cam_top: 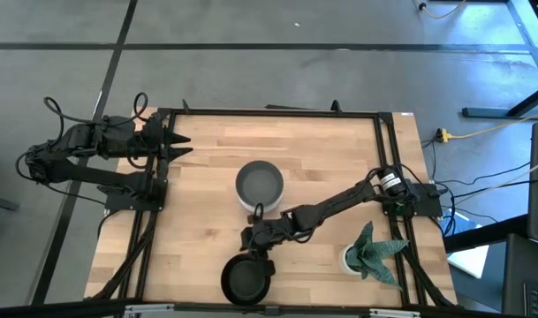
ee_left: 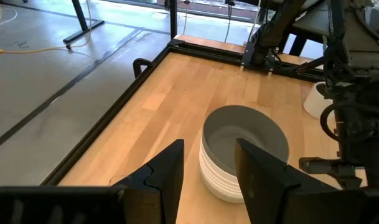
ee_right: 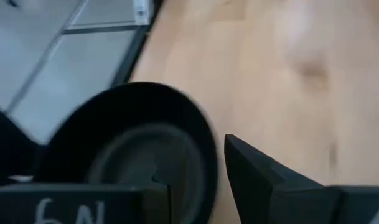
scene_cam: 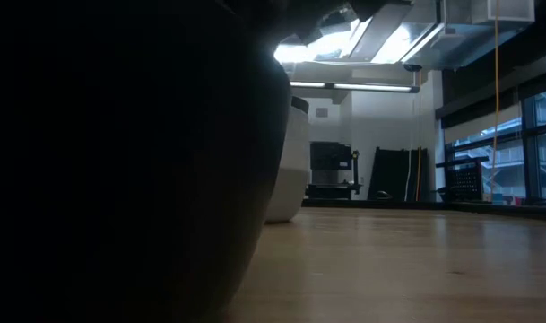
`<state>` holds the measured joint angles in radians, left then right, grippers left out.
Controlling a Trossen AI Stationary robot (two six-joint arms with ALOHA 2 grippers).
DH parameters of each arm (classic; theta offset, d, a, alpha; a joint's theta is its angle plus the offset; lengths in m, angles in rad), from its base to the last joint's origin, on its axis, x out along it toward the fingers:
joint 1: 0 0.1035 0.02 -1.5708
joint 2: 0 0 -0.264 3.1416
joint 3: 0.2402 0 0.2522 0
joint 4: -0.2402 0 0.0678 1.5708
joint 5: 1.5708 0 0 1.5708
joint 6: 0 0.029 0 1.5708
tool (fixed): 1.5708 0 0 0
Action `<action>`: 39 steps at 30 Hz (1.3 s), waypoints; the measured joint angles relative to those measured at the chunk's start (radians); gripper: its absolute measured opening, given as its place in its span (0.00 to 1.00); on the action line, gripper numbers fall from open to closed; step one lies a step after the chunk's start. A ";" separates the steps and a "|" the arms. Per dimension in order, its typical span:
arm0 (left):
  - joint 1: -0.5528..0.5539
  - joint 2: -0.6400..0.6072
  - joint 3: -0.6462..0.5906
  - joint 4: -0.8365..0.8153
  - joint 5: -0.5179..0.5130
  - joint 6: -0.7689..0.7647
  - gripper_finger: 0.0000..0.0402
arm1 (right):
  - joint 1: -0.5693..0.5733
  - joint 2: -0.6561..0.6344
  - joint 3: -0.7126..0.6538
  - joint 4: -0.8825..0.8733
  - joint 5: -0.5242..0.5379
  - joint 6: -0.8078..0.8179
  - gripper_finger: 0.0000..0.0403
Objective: Nest bowls inside each other
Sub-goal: Stack the black bowl on the gray bowl
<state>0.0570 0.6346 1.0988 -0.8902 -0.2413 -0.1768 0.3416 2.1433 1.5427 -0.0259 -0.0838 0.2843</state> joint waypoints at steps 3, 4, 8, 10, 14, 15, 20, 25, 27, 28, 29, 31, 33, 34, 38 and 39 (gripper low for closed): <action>0.000 0.000 0.000 0.000 0.000 0.000 0.34 | 0.000 -0.003 -0.010 -0.022 -0.075 0.033 0.27; 0.000 0.000 0.000 0.000 0.000 0.001 0.34 | 0.000 -0.002 -0.011 -0.033 -0.099 0.042 0.27; 0.000 0.000 0.000 0.000 0.000 0.003 0.34 | -0.002 -0.003 -0.010 -0.095 -0.117 0.082 0.27; 0.000 0.000 0.000 0.000 0.000 0.003 0.34 | -0.004 -0.002 -0.011 -0.131 -0.111 0.101 0.27; 0.000 0.000 0.000 0.000 0.000 0.003 0.34 | -0.010 -0.002 -0.010 -0.140 -0.103 0.105 0.28; 0.000 0.000 0.000 0.000 0.000 0.003 0.34 | -0.011 -0.002 -0.010 -0.142 -0.103 0.104 0.28; 0.000 0.000 0.000 0.000 0.000 0.003 0.34 | -0.011 -0.002 -0.010 -0.145 -0.103 0.104 0.31; 0.000 0.000 0.000 0.000 0.000 0.003 0.34 | -0.010 -0.002 -0.007 -0.152 -0.103 0.100 0.34; 0.000 0.000 0.000 0.000 0.000 0.003 0.34 | -0.010 -0.002 -0.005 -0.150 -0.102 0.099 0.34; 0.000 0.000 0.000 0.000 -0.001 0.003 0.34 | -0.010 -0.002 -0.005 -0.150 -0.102 0.099 0.35; 0.000 0.000 0.000 0.000 -0.001 0.003 0.34 | -0.010 -0.002 -0.005 -0.150 -0.102 0.099 0.35; 0.000 0.000 0.000 0.000 -0.001 0.003 0.34 | -0.010 -0.002 -0.005 -0.150 -0.102 0.099 0.36; 0.000 0.000 0.000 0.000 -0.001 0.003 0.34 | -0.010 -0.002 -0.005 -0.150 -0.102 0.097 0.37; 0.000 0.000 0.000 0.000 -0.001 0.003 0.34 | -0.010 -0.002 -0.005 -0.149 -0.102 0.097 0.37; 0.000 0.000 0.000 0.000 -0.001 0.009 0.34 | -0.010 -0.002 -0.004 -0.110 -0.102 0.082 0.37; 0.000 0.000 0.000 0.000 -0.001 0.013 0.34 | -0.011 -0.002 0.005 -0.111 -0.102 0.075 0.37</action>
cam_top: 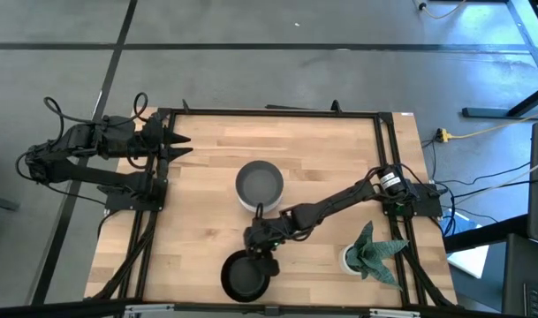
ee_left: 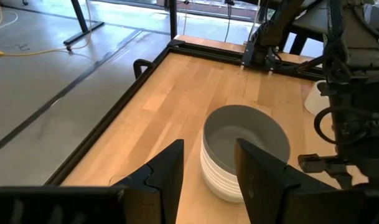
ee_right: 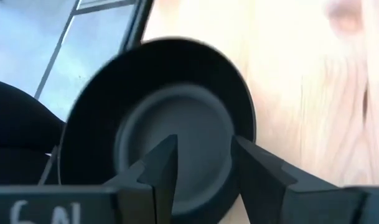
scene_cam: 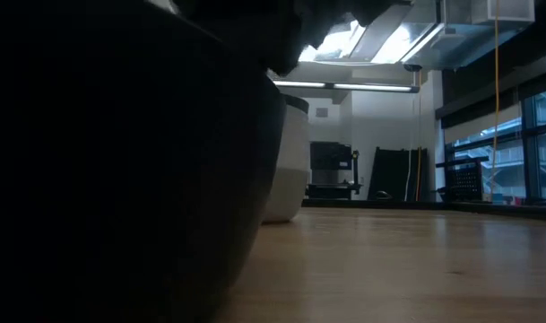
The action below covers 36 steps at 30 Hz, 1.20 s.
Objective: Nest bowls inside each other
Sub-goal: Stack the black bowl on the gray bowl
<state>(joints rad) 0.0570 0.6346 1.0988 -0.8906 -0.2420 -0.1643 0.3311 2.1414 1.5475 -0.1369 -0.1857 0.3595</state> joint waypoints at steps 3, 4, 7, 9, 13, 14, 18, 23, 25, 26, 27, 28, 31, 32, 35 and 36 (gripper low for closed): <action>0.000 0.000 0.000 0.000 0.000 0.009 0.34 | 0.000 0.000 0.029 -0.001 0.007 -0.027 0.37; 0.000 0.000 0.000 0.000 0.000 0.009 0.34 | 0.000 0.000 0.036 -0.002 0.009 -0.037 0.37; 0.000 0.000 0.000 0.000 0.000 0.009 0.34 | -0.001 0.000 0.054 -0.035 0.015 -0.055 0.38; 0.000 0.000 0.000 0.000 0.000 0.009 0.34 | -0.001 0.000 0.054 -0.077 0.044 -0.053 0.38; 0.000 0.000 0.000 0.000 0.000 0.009 0.34 | -0.001 0.000 0.051 -0.191 0.097 -0.049 0.37; 0.000 0.000 0.000 0.000 0.000 0.009 0.34 | -0.001 0.000 0.051 -0.200 0.098 -0.046 0.37; 0.000 0.000 0.000 0.000 0.000 0.014 0.34 | -0.001 0.000 0.051 -0.211 0.091 -0.019 0.38; 0.000 0.000 0.000 0.000 0.000 0.014 0.34 | -0.001 0.000 0.051 -0.239 0.060 0.031 0.37; 0.000 0.000 0.000 0.000 0.000 0.014 0.34 | -0.001 0.000 0.051 -0.234 0.031 0.032 0.37; 0.000 0.000 0.000 0.000 0.000 0.014 0.34 | 0.001 0.000 0.051 -0.235 0.028 0.032 0.37; 0.000 0.000 0.000 0.000 0.000 0.014 0.34 | 0.003 0.000 0.051 -0.240 0.028 0.032 0.36; 0.000 0.000 0.000 0.000 0.000 0.014 0.34 | 0.003 0.000 0.051 -0.245 0.028 0.033 0.36; 0.000 0.000 0.000 0.000 0.000 0.014 0.34 | 0.003 0.000 0.051 -0.252 0.027 0.049 0.36; 0.000 0.000 0.000 0.000 0.000 0.014 0.34 | 0.003 0.000 0.051 -0.256 0.027 0.052 0.36; 0.000 0.000 0.000 0.000 0.000 0.014 0.34 | 0.003 0.002 0.051 -0.260 0.026 0.053 0.36; 0.000 0.000 0.000 0.000 0.000 0.014 0.34 | 0.003 0.005 0.051 -0.258 0.026 0.055 0.36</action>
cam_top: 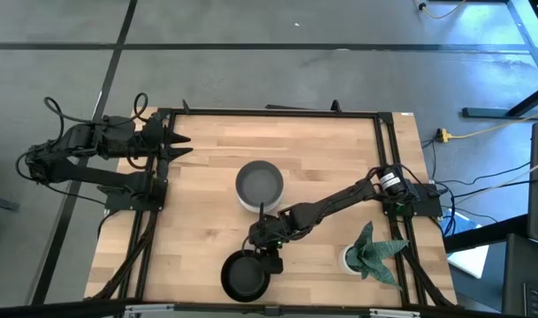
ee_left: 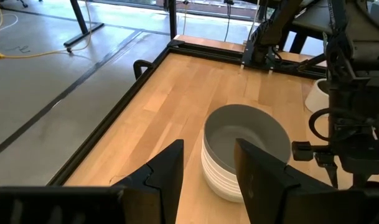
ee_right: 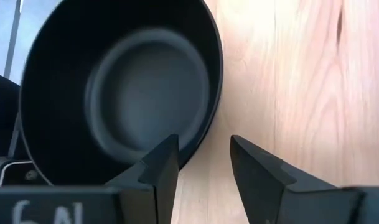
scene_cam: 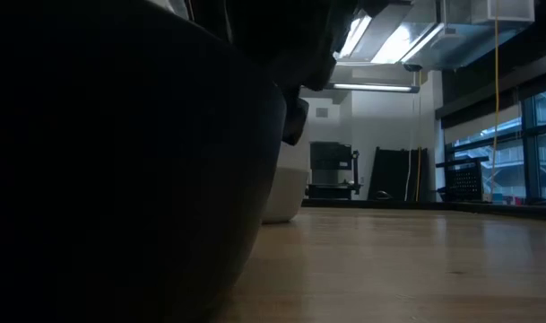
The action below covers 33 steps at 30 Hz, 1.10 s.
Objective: Nest bowls inside each other
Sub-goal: Stack the black bowl on the gray bowl
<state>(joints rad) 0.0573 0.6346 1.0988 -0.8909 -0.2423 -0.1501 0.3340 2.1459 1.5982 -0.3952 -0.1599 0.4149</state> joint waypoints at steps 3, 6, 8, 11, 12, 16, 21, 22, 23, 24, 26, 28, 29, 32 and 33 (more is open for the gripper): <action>0.000 0.000 0.000 0.000 0.000 0.000 0.34 | 0.000 0.010 0.000 0.005 -0.018 0.012 0.36; 0.000 0.000 0.000 0.000 0.000 0.000 0.34 | 0.000 0.016 0.000 0.000 -0.030 0.020 0.36; 0.000 0.000 0.000 0.000 0.000 0.000 0.34 | 0.000 0.016 0.000 0.007 -0.029 0.018 0.36; 0.000 0.000 0.000 0.000 0.000 0.000 0.34 | 0.000 0.016 0.000 0.004 -0.025 0.018 0.35; 0.000 0.000 0.000 0.000 0.000 0.000 0.34 | 0.000 0.016 0.000 0.006 -0.026 0.019 0.34; 0.000 0.000 0.000 0.000 0.000 0.000 0.34 | 0.000 0.016 0.000 0.006 -0.026 0.017 0.27; 0.000 0.000 0.000 0.000 0.000 0.000 0.34 | 0.000 0.016 0.000 0.007 -0.033 0.007 0.14; 0.000 0.000 0.000 0.000 0.000 0.000 0.34 | 0.000 0.016 0.000 0.007 -0.034 0.002 0.11; 0.000 0.000 0.000 0.000 0.000 0.000 0.34 | 0.000 0.016 0.000 0.007 -0.034 0.000 0.08; 0.000 0.000 0.000 0.000 0.000 0.000 0.34 | 0.000 0.016 0.000 0.005 -0.033 -0.003 0.05; 0.000 0.000 0.000 0.000 0.000 0.000 0.34 | 0.000 0.016 -0.001 0.007 -0.037 0.000 0.02; 0.000 0.000 0.000 0.000 0.000 0.000 0.34 | 0.000 0.016 -0.001 0.004 -0.034 0.001 0.03; 0.000 0.000 0.000 0.000 0.000 0.000 0.34 | 0.000 0.016 -0.001 0.007 -0.029 0.005 0.03; 0.000 0.000 0.000 0.000 0.000 0.000 0.34 | 0.000 0.016 -0.001 0.003 -0.019 0.011 0.02; 0.000 0.000 0.000 -0.001 0.000 0.000 0.34 | 0.000 0.016 -0.001 0.002 -0.019 0.010 0.02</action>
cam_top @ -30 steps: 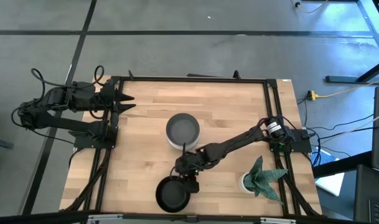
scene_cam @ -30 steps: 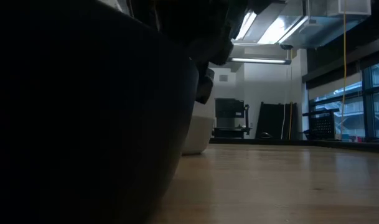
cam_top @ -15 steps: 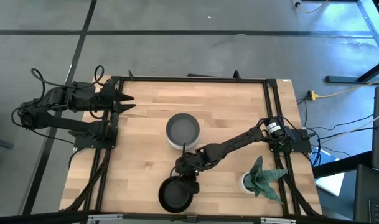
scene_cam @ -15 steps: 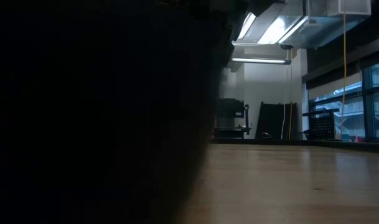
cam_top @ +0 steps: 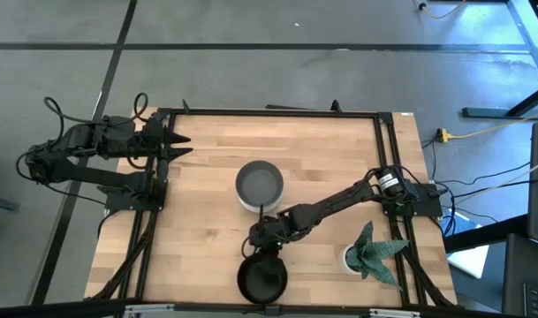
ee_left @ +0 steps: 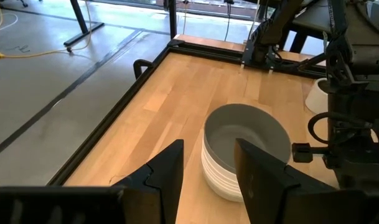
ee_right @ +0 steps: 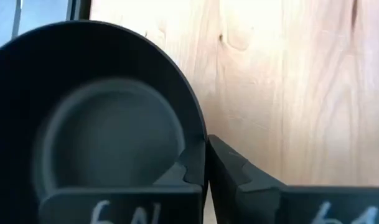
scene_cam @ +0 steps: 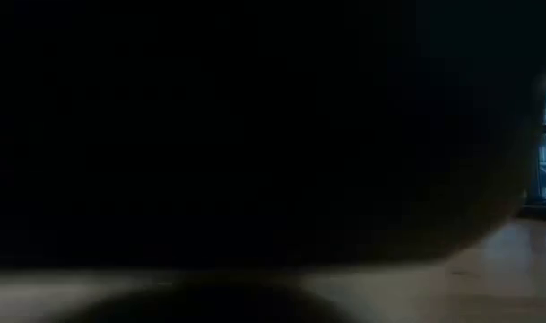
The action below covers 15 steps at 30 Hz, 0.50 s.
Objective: Nest bowls inside each other
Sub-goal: Stack the black bowl on the gray bowl
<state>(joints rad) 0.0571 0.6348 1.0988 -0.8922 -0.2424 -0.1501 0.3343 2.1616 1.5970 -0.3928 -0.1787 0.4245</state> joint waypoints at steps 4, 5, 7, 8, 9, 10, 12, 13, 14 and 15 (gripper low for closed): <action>0.000 0.000 0.000 -0.015 0.000 0.000 0.34 | -0.004 0.000 0.000 -0.003 0.000 -0.009 0.02; 0.000 0.000 0.000 -0.017 0.000 0.000 0.34 | -0.005 0.000 0.000 -0.003 -0.001 -0.009 0.02; 0.000 0.000 0.000 -0.016 0.000 0.000 0.34 | -0.013 0.000 0.009 -0.010 -0.008 -0.017 0.01; 0.000 0.000 0.000 -0.016 0.000 0.000 0.34 | -0.018 0.000 0.018 -0.015 -0.008 -0.021 0.01; 0.000 0.000 0.000 -0.016 0.000 0.000 0.34 | -0.024 0.000 0.032 -0.026 -0.008 -0.036 0.01; 0.000 0.000 0.000 -0.016 0.000 0.000 0.34 | -0.031 0.000 0.051 -0.046 -0.007 -0.046 0.01; 0.000 0.000 0.000 -0.016 0.000 0.000 0.34 | -0.049 0.000 0.096 -0.092 -0.007 -0.078 0.01; 0.000 0.000 0.000 -0.016 0.000 0.000 0.34 | -0.056 0.000 0.126 -0.125 -0.002 -0.098 0.01; 0.000 0.000 0.000 -0.016 0.000 0.000 0.34 | -0.064 0.000 0.159 -0.162 0.010 -0.126 0.01; 0.000 0.000 0.000 -0.016 0.000 0.000 0.34 | -0.072 0.000 0.197 -0.199 0.021 -0.153 0.01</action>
<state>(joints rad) 0.0572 0.6350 1.0988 -0.9085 -0.2424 -0.1501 0.2624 2.1616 1.7941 -0.5922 -0.1574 0.2711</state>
